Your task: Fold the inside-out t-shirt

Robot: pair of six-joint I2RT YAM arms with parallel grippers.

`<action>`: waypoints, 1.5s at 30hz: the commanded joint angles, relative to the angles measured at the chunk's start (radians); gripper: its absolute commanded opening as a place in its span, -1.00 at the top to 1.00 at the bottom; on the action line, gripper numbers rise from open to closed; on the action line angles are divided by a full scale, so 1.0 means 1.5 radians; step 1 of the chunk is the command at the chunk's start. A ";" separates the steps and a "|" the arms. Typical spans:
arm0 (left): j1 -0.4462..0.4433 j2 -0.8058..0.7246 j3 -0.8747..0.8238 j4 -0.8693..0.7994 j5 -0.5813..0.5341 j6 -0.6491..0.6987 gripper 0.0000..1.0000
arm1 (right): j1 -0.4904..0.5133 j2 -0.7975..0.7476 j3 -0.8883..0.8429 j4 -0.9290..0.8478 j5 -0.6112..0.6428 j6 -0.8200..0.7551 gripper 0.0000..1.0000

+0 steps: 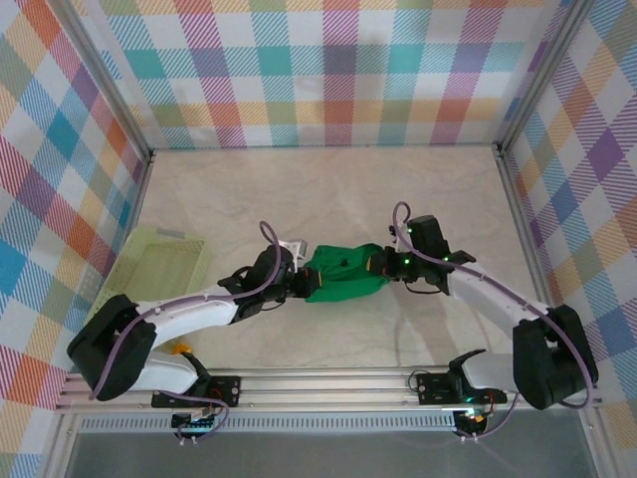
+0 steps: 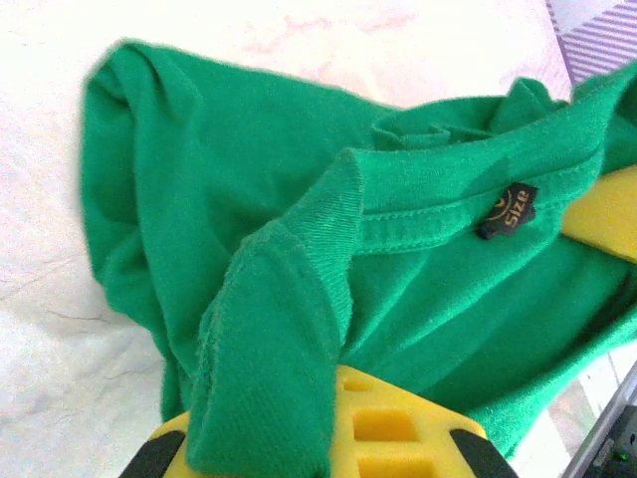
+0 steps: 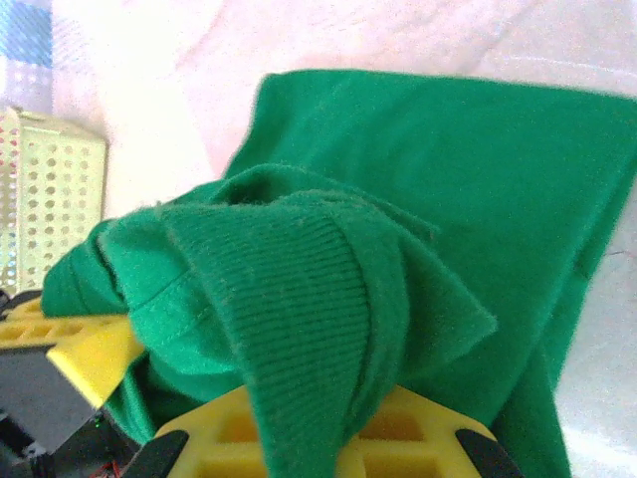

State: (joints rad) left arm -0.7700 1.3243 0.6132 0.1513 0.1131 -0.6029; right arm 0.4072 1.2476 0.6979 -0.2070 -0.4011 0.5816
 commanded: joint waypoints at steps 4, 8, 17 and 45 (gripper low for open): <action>0.063 0.054 0.233 -0.154 -0.073 0.076 1.00 | -0.003 0.050 0.226 -0.089 0.127 -0.098 1.00; 0.143 0.182 0.385 -0.167 -0.038 0.091 1.00 | -0.034 0.176 0.388 -0.071 0.154 -0.154 1.00; 0.241 0.447 0.769 -0.202 -0.035 0.134 1.00 | -0.105 0.486 0.817 -0.116 0.101 -0.233 1.00; 0.035 0.080 0.070 0.031 -0.117 0.066 1.00 | -0.067 0.113 0.087 0.061 -0.031 -0.041 1.00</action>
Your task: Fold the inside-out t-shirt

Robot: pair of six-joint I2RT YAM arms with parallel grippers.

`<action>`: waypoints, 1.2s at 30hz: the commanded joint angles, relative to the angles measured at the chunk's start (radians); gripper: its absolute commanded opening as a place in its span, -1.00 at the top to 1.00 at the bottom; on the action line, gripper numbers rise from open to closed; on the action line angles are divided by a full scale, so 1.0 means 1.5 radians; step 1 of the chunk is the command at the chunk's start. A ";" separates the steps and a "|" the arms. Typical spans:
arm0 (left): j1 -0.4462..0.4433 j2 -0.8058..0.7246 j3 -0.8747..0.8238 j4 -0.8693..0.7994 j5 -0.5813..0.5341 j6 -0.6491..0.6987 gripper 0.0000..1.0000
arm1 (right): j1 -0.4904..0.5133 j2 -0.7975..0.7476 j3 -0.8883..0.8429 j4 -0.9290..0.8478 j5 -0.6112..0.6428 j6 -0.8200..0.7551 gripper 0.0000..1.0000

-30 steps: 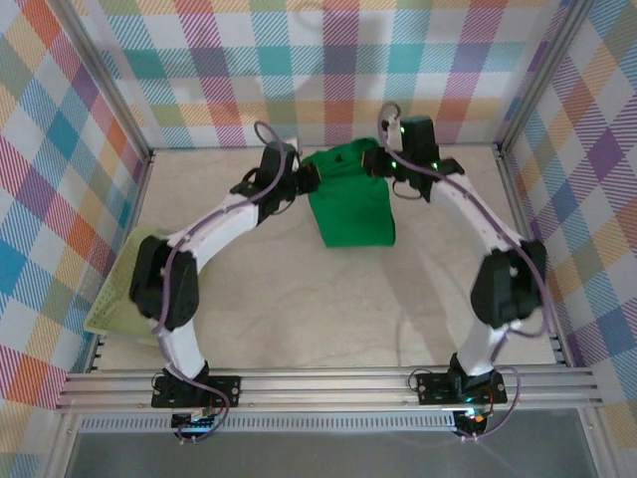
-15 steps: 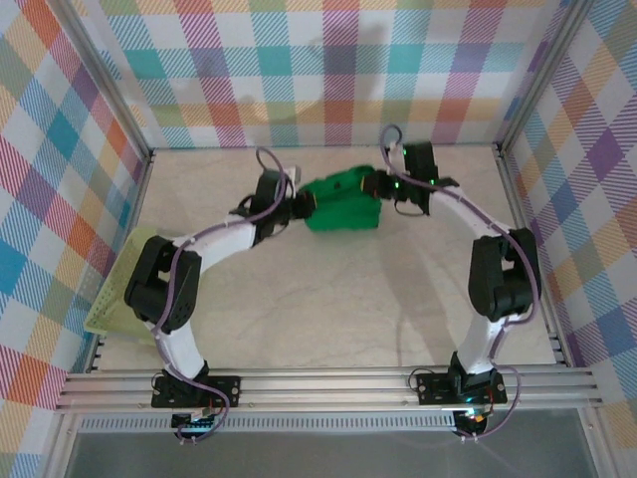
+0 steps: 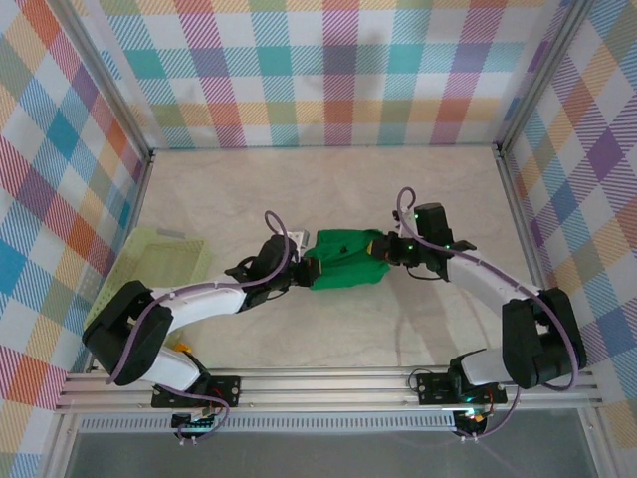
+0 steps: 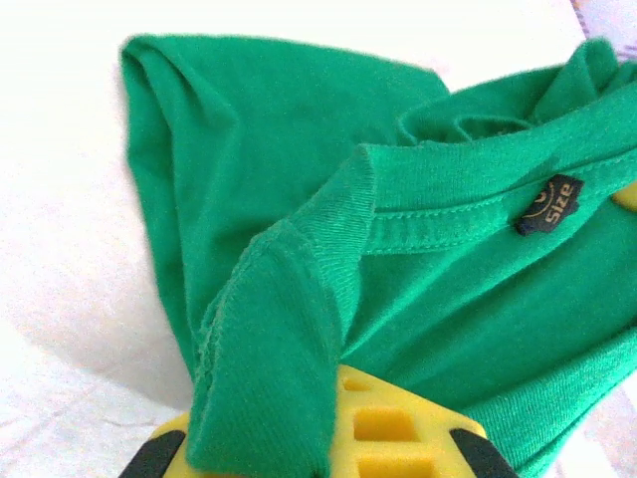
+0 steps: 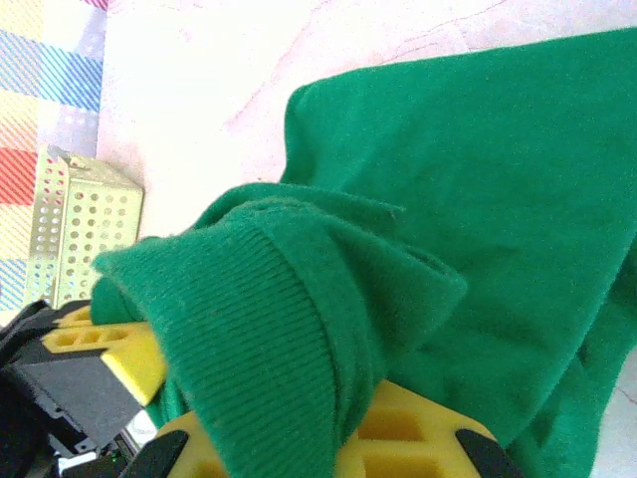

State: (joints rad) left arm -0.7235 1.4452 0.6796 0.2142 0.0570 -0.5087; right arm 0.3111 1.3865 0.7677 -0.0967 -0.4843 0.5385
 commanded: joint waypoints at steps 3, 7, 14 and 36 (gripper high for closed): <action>0.023 0.039 0.087 -0.027 -0.088 0.012 1.00 | -0.003 0.063 0.099 -0.025 0.045 -0.028 1.00; 0.043 0.105 0.172 -0.048 -0.083 0.020 1.00 | -0.006 0.131 0.181 -0.057 0.066 -0.038 1.00; 0.083 0.233 0.287 -0.115 -0.064 0.010 1.00 | -0.021 0.225 0.253 -0.087 0.106 -0.032 1.00; 0.125 0.254 0.394 -0.266 -0.076 0.017 -0.67 | -0.031 0.214 0.315 -0.192 0.295 -0.098 -0.37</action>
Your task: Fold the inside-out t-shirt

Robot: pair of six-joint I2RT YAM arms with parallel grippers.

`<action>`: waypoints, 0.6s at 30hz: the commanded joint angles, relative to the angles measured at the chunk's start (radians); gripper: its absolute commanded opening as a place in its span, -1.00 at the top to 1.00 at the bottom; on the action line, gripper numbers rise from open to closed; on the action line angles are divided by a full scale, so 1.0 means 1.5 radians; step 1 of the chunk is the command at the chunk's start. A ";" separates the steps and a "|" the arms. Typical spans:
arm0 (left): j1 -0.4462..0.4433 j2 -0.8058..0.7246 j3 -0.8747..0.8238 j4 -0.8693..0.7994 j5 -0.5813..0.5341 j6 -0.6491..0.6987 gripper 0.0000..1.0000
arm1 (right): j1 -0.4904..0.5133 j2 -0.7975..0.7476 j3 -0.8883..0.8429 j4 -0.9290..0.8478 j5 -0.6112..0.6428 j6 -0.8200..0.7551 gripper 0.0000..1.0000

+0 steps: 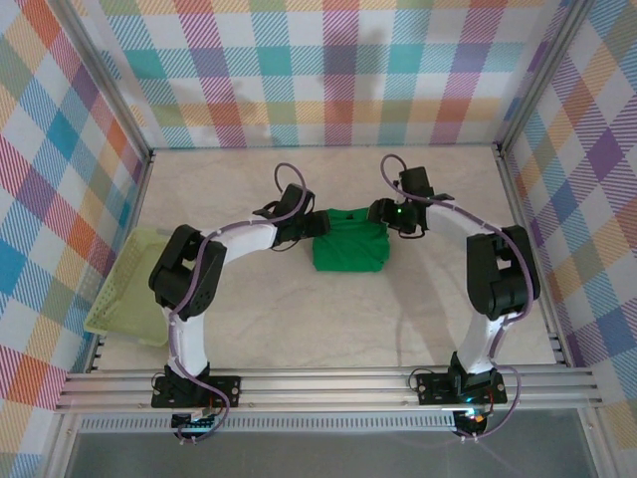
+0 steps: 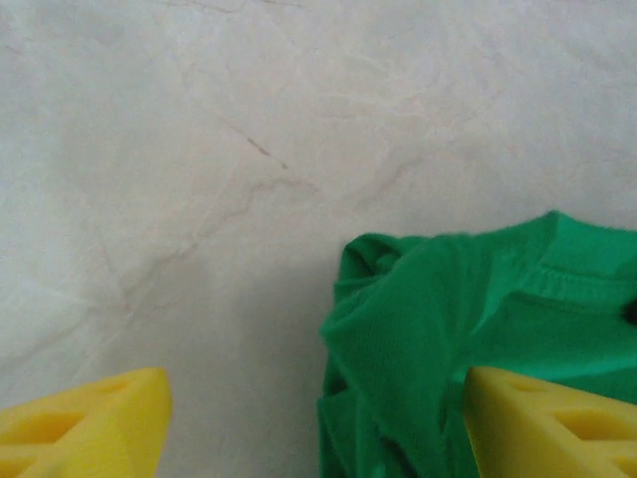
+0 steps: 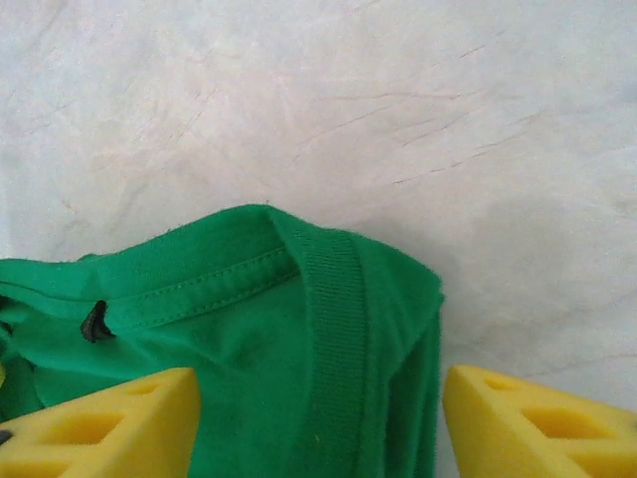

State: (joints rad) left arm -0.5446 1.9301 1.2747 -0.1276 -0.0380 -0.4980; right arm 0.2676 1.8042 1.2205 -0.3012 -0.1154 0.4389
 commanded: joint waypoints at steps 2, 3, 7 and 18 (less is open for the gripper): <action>0.001 -0.109 -0.028 -0.041 -0.020 0.009 -0.76 | 0.002 -0.109 -0.010 -0.063 0.043 -0.042 -0.40; -0.004 -0.129 -0.045 -0.039 -0.025 0.007 -0.82 | 0.011 -0.129 -0.025 -0.064 0.033 -0.042 -0.40; -0.034 -0.192 -0.122 -0.012 -0.048 -0.013 -0.81 | 0.075 -0.178 -0.068 -0.063 0.011 -0.021 -0.38; 0.040 -0.379 -0.288 0.004 -0.137 -0.077 -0.86 | 0.219 0.005 0.074 -0.197 0.203 0.096 -0.72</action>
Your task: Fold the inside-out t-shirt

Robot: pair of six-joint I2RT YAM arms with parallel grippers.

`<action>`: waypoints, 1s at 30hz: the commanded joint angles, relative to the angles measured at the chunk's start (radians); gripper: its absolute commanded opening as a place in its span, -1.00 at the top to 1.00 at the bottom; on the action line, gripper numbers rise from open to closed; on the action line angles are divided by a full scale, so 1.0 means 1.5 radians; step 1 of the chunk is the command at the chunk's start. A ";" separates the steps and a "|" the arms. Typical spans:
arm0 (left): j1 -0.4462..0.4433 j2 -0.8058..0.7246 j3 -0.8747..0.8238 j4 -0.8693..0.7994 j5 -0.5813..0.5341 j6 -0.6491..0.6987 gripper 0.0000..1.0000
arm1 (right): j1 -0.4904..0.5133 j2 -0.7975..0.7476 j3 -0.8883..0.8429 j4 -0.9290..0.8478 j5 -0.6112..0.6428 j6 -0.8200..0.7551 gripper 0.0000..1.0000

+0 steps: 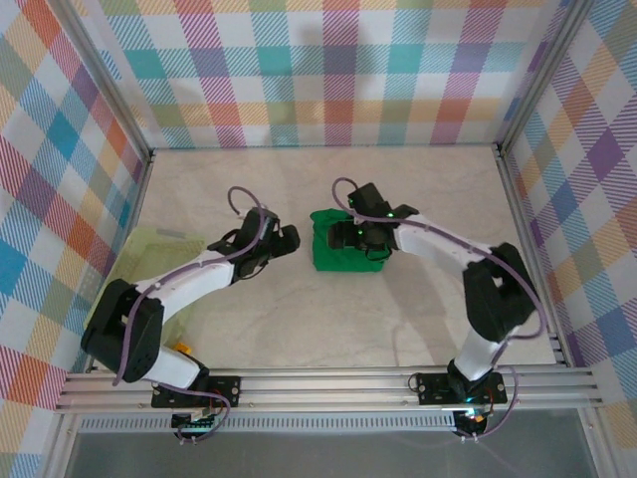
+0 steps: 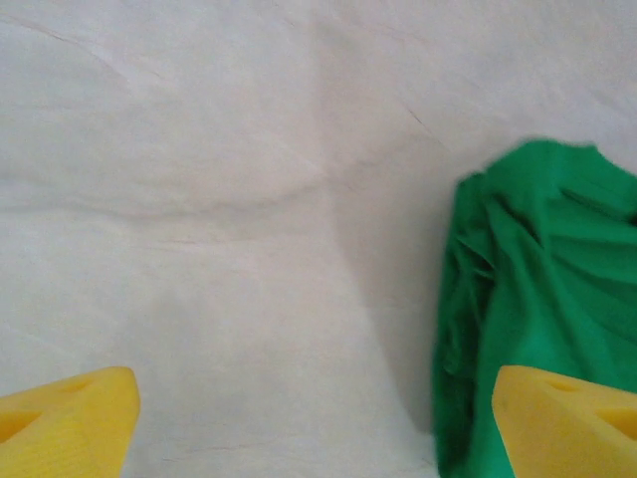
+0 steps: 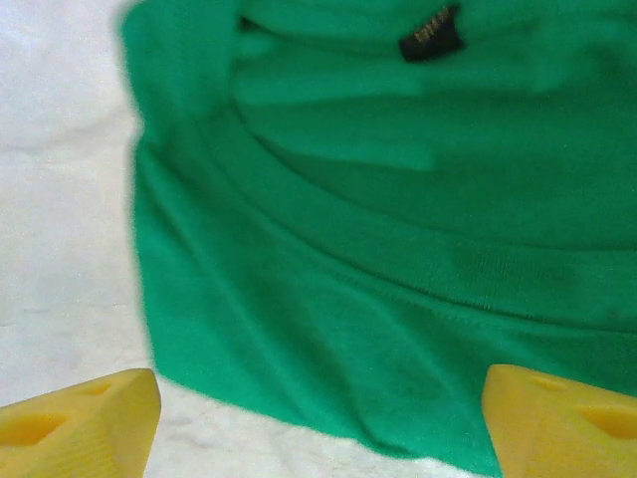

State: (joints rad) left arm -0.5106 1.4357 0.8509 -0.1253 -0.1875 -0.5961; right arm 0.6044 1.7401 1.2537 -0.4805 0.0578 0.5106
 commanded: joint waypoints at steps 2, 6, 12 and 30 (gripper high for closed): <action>0.024 -0.074 -0.017 0.002 -0.041 -0.007 -0.89 | -0.005 0.093 0.084 -0.097 0.102 0.047 -0.73; 0.039 -0.127 -0.038 -0.004 -0.054 -0.007 -0.93 | -0.027 0.182 0.161 -0.151 0.145 0.039 -0.74; 0.063 -0.195 -0.056 -0.027 -0.061 0.009 -1.00 | -0.140 0.256 0.268 -0.193 0.167 -0.043 -0.74; 0.114 -0.318 -0.075 -0.095 -0.100 0.055 -1.00 | -0.372 0.507 0.689 -0.294 0.122 -0.435 -0.77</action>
State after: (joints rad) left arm -0.3550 0.9695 0.7403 -0.2298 -0.3073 -0.5480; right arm 0.0723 2.4863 2.2547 -0.8833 0.2337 0.0013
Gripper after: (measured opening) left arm 0.997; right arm 0.883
